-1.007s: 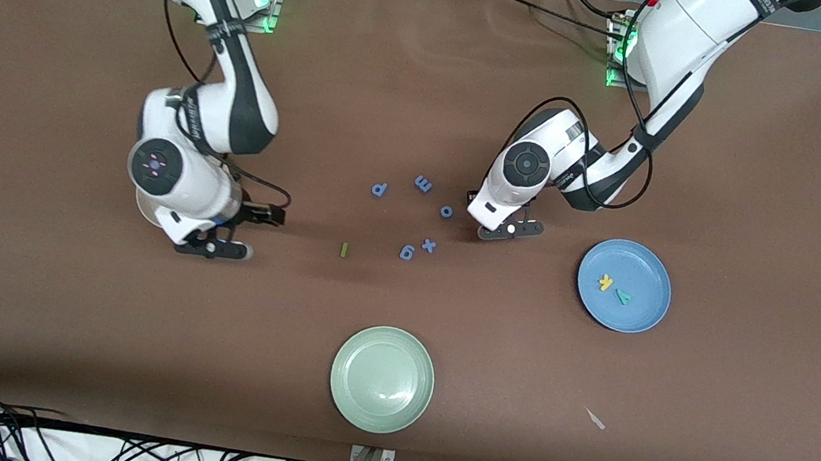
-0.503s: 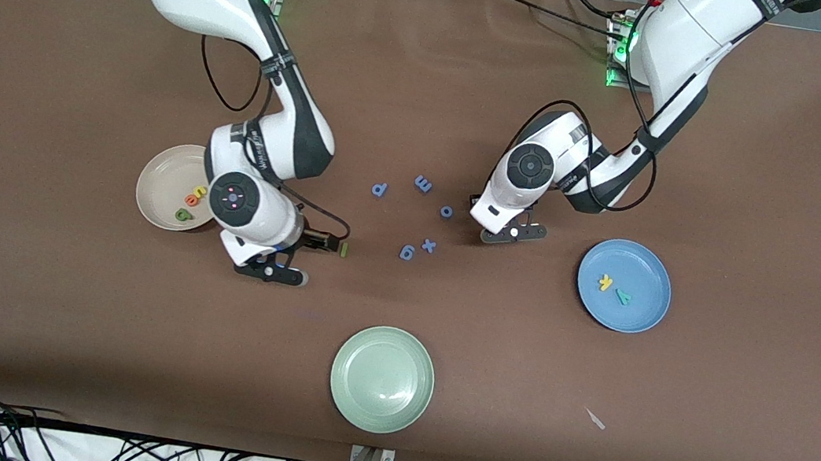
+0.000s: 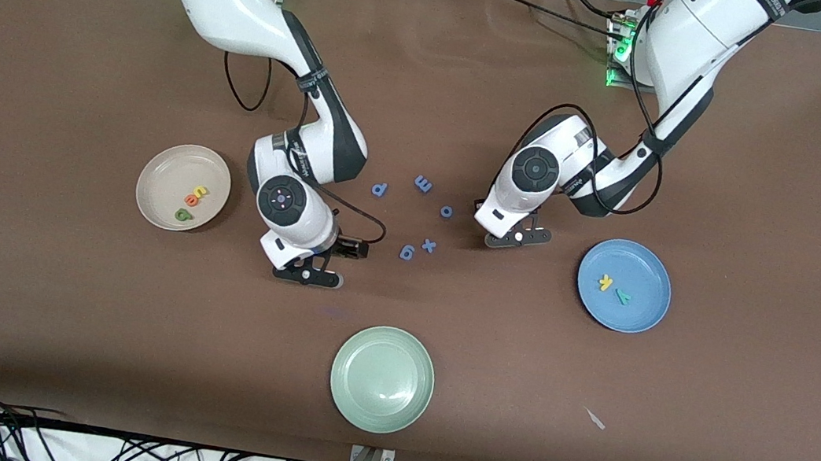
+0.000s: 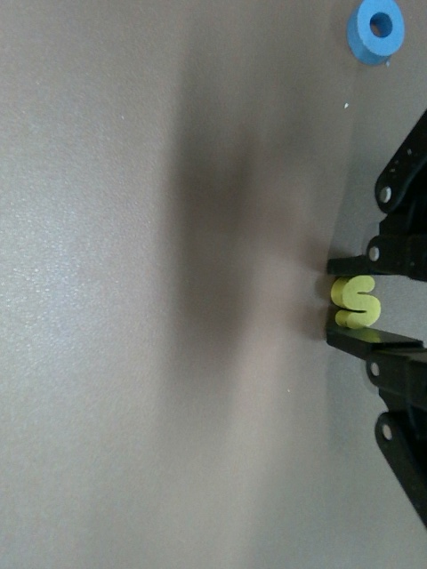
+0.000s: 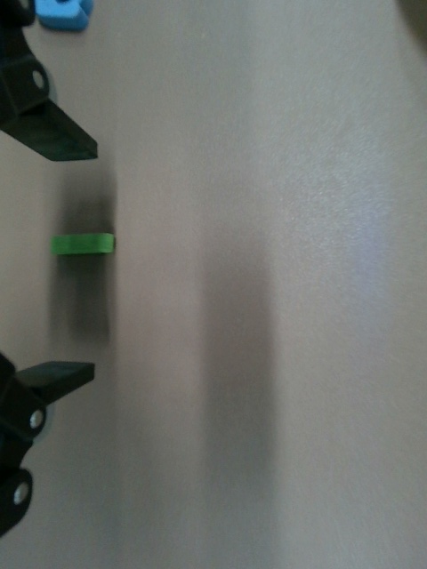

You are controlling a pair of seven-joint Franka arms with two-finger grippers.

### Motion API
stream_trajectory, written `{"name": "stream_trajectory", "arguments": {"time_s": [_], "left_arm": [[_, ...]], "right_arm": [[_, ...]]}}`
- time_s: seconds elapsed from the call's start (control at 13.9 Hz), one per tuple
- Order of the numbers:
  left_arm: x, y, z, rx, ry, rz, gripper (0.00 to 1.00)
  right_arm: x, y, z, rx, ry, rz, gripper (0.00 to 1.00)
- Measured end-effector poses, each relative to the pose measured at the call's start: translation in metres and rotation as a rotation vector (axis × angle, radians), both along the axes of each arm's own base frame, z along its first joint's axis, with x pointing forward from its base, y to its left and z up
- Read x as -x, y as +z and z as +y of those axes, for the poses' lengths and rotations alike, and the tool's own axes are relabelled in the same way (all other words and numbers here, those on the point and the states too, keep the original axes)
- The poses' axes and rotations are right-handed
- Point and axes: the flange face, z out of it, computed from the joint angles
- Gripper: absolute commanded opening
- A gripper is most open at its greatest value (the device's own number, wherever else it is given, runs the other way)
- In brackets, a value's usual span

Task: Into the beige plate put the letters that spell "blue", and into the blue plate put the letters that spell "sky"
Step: 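Grasp the green l with the right gripper while the left gripper drops the s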

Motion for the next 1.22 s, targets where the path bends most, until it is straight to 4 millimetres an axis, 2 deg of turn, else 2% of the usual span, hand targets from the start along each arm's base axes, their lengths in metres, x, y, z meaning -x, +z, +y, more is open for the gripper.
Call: {"name": "stream_trajectory", "arguments": {"time_s": [0.07, 0.22, 0.36, 0.5, 0.65, 0.72, 0.86, 1.01, 1.08, 1.15, 1.22], "left_arm": [[0.000, 0.000, 0.000, 0.000, 0.000, 0.000, 0.04], [-0.001, 0.002, 0.000, -0.001, 0.001, -0.002, 0.04], [-0.008, 0.014, 0.008, -0.018, 0.011, -0.003, 0.03], [-0.027, 0.037, 0.037, -0.043, 0.012, -0.011, 0.04], [-0.052, 0.062, 0.080, -0.051, -0.028, -0.010, 0.04], [-0.065, 0.074, 0.105, -0.049, -0.055, -0.010, 0.05], [-0.088, 0.093, 0.156, -0.033, -0.122, -0.011, 0.07], [-0.099, 0.096, 0.195, -0.013, -0.184, -0.004, 0.08], [-0.101, 0.094, 0.208, -0.006, -0.207, 0.004, 0.13], [-0.102, 0.090, 0.221, 0.001, -0.227, 0.014, 0.29], [-0.104, 0.085, 0.237, 0.012, -0.248, 0.025, 0.83]], "right_arm": [[0.001, -0.005, 0.000, 0.003, 0.001, 0.003, 0.95], [0.002, -0.008, 0.001, 0.004, 0.002, 0.005, 0.71], [0.001, -0.006, 0.001, 0.002, 0.002, 0.002, 0.45], [0.000, -0.004, 0.002, 0.001, 0.002, 0.000, 0.22], [0.000, -0.004, 0.003, 0.001, 0.003, 0.000, 0.03], [0.001, -0.004, 0.004, 0.001, 0.006, 0.000, 0.00], [0.003, -0.001, 0.010, -0.002, 0.012, -0.004, 0.00], [0.004, -0.002, 0.011, -0.002, 0.015, -0.003, 0.00], [0.004, -0.001, 0.011, -0.001, 0.015, -0.001, 0.00], [0.003, -0.001, 0.009, 0.004, 0.015, 0.008, 0.00], [0.002, 0.001, 0.006, 0.012, 0.019, 0.020, 0.00]]}}
